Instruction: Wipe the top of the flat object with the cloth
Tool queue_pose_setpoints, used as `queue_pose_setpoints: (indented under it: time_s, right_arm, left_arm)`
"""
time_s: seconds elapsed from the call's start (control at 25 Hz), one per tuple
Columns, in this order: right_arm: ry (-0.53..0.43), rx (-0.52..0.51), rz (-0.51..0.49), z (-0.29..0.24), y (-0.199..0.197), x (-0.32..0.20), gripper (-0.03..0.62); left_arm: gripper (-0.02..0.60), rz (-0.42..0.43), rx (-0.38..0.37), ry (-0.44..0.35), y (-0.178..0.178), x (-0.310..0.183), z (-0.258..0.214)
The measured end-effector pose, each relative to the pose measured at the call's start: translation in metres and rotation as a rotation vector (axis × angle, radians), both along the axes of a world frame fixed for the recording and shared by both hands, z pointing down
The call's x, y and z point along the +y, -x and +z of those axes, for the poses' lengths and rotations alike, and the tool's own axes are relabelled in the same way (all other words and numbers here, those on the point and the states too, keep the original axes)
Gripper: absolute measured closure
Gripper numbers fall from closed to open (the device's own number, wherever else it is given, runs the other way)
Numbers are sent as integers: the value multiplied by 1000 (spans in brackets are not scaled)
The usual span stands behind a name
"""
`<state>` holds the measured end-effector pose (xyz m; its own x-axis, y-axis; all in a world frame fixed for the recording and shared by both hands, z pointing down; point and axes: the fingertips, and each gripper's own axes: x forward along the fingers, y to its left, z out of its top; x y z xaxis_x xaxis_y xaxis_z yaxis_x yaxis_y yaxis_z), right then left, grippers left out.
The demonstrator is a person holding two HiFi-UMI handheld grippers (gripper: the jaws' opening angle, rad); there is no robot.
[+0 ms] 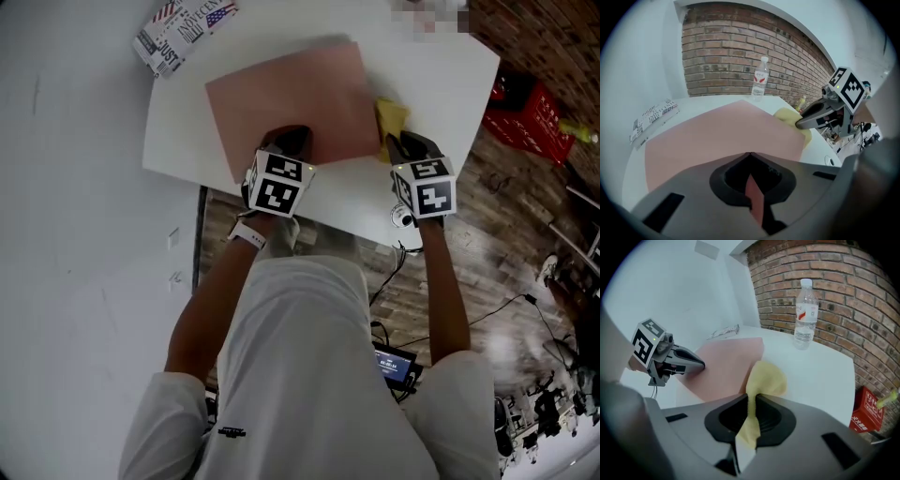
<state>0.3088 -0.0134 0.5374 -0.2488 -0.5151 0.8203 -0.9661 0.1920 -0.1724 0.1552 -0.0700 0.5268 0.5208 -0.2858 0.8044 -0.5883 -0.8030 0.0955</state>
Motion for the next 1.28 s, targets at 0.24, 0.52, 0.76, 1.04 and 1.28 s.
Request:
queue_pose_setpoints:
  time_s: [0.24, 0.52, 0.76, 1.04, 1.28]
  right_arm:
    - [26, -133, 20, 5, 11, -19, 545]
    - [65, -288, 87, 4, 10, -44, 546]
    - [63, -308, 119, 0, 8, -60, 546]
    - [15, -306, 142, -9, 3, -95, 546]
    - [-11, -263, 123, -10, 0, -123, 545]
  left_arm:
    - [565, 40, -38, -47, -2, 1, 2]
    - [565, 38, -15, 24, -2, 2, 5]
    - [565, 35, -8, 28, -2, 1, 5]
    - [565, 40, 0, 57, -2, 2, 4]
    - [565, 35, 5, 67, -2, 1, 4]
